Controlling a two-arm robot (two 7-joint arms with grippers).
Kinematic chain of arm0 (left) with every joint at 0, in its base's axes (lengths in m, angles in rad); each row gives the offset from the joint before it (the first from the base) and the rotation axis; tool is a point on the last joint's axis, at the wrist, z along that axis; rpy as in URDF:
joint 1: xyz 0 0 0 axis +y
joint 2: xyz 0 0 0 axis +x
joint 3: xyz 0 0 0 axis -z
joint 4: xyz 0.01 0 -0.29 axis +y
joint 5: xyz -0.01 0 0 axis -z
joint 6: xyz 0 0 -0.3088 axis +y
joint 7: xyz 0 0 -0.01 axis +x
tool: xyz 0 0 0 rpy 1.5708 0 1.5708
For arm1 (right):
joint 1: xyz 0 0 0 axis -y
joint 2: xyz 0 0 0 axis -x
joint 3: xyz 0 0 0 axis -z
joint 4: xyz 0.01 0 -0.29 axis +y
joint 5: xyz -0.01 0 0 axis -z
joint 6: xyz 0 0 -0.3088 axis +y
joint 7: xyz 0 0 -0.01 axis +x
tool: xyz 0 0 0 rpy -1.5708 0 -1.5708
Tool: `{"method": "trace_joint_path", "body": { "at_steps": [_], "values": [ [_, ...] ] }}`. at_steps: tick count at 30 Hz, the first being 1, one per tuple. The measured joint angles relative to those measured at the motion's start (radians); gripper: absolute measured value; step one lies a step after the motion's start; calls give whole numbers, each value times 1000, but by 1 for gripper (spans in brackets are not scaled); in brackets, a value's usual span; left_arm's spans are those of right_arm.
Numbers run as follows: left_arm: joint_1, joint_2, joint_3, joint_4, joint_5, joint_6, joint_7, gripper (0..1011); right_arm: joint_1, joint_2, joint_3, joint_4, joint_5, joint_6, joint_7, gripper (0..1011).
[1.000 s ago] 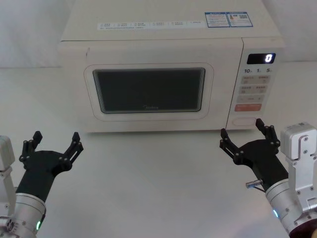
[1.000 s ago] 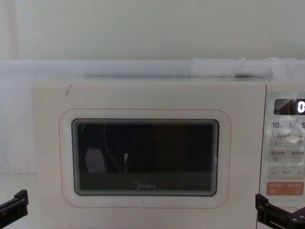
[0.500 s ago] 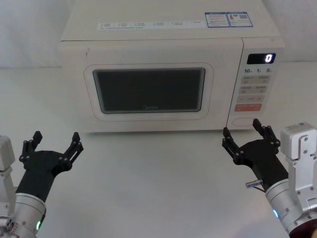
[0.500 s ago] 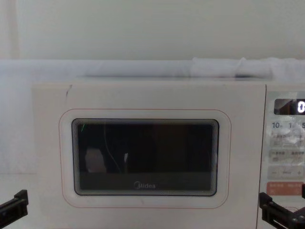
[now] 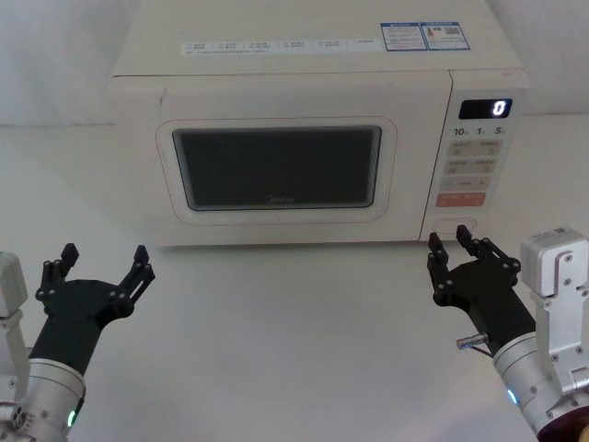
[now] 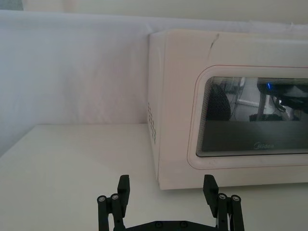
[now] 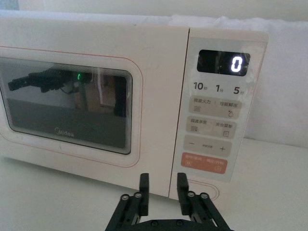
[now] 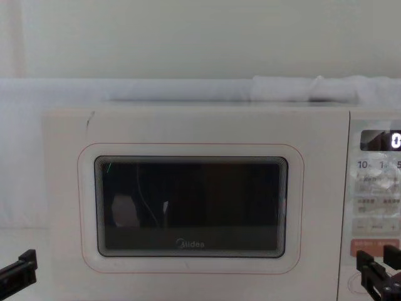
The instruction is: Press the button to open the microwave door with one hand; close the microwave door with the other hand.
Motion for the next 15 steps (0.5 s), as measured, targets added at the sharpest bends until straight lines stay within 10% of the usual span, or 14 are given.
{"method": "trace_joint_path", "body": {
  "at_steps": [15],
  "values": [
    [0, 0, 0, 0, 0, 0, 0, 1001, 0, 0, 0, 0, 0, 0, 0, 0]
  ]
}}
